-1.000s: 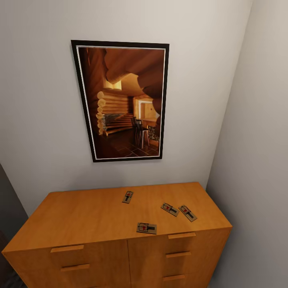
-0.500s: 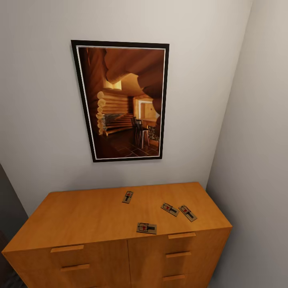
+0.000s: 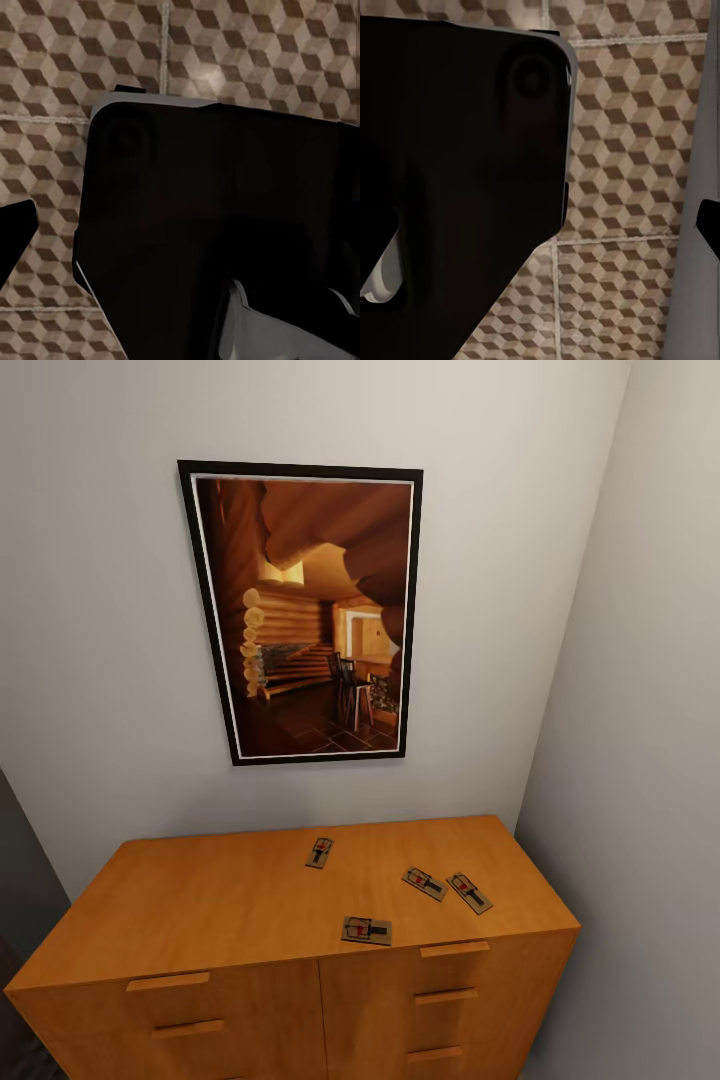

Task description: Take the four mousetraps from the cabinet in the bathroom and place them on the bathroom floor. Make sure all four end up on the same floor surface, and ensure that at least two of them are either under or directly next to the same bathroom sink.

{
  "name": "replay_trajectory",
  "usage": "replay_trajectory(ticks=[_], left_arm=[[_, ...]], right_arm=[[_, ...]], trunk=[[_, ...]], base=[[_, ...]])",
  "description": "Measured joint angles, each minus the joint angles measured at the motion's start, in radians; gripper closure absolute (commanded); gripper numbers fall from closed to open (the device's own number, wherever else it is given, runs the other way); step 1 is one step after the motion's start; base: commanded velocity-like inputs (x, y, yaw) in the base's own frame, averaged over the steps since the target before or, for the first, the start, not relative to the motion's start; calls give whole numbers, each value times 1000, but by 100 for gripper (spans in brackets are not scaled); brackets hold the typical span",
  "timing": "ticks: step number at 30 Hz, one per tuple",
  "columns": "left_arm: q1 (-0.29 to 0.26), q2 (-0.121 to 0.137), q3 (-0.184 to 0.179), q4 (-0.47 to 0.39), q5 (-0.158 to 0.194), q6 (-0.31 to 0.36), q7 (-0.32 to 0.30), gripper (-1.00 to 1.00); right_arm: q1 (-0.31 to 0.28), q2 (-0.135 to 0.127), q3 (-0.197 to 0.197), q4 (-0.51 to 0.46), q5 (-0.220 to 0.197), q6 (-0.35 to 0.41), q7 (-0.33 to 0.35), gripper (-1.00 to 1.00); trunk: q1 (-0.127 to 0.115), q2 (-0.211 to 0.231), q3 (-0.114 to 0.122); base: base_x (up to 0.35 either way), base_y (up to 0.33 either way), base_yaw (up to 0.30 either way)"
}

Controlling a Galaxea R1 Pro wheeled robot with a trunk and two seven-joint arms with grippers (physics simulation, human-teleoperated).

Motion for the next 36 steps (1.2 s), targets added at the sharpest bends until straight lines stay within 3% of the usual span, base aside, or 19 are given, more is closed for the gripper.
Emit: replay_trajectory(ticks=[14, 15, 16, 18, 19, 20, 21, 26, 27, 32, 33, 36], left_arm=[[0, -8, -37, -79, -69, 67, -7, -100], [0, -11, -43, -186, -132, 357, -9, -100], [0, -21, -64, -339, -145, 475, -10, -100], [-2, -33, -98, -715, -152, 558, -10, -100], [0, -40, -117, -747, -155, 598, -10, -100], [0, -47, -140, -786, -157, 636, -10, -100], [0, -58, -187, -859, -159, 708, -10, -100], [0, -80, -293, -1049, -166, 865, -10, -100], [0, -85, -318, -1122, -166, 916, -10, -100], [-1, -102, -349, -1290, -167, 1014, -11, -100], [-2, -109, -355, -1333, -167, 1046, -11, -100], [-10, -117, -359, -1371, -167, 1093, -11, -100]], right_arm=[[-8, -10, -3, -79, -10, 74, 10, -100], [-8, -10, -5, -192, -11, 403, 10, -100], [-8, -11, -7, -342, -12, 553, 11, -100], [-8, -11, -11, -773, -13, 628, 11, -100], [-8, -12, -14, -896, -13, 657, 12, -100], [-8, -12, -19, -916, -14, 683, 12, -100], [-7, -12, -31, -969, -16, 722, 12, -100], [-6, -13, -85, -1069, -23, 774, 13, -100], [-6, -13, -110, -1107, -25, 786, 13, -100], [-6, -14, -165, -1222, -27, 838, 13, -100], [-7, -14, -181, -1266, -27, 877, 13, -100], [-8, -14, -198, -1335, -28, 949, 13, -100]], trunk=[[0, 0, 0], [0, 0, 0], [0, 0, 0], [0, 0, 0], [0, 0, 0], [0, 0, 0], [0, 0, 0], [0, 0, 0], [0, 0, 0], [0, 0, 0], [0, 0, 0], [0, 0, 0]], base=[[0, 0, 0], [0, 0, 0], [0, 0, 0], [0, 0, 0], [0, 0, 0], [0, 0, 0], [0, 0, 0], [0, 0, 0], [0, 0, 0], [0, 0, 0], [0, 0, 0], [0, 0, 0]])
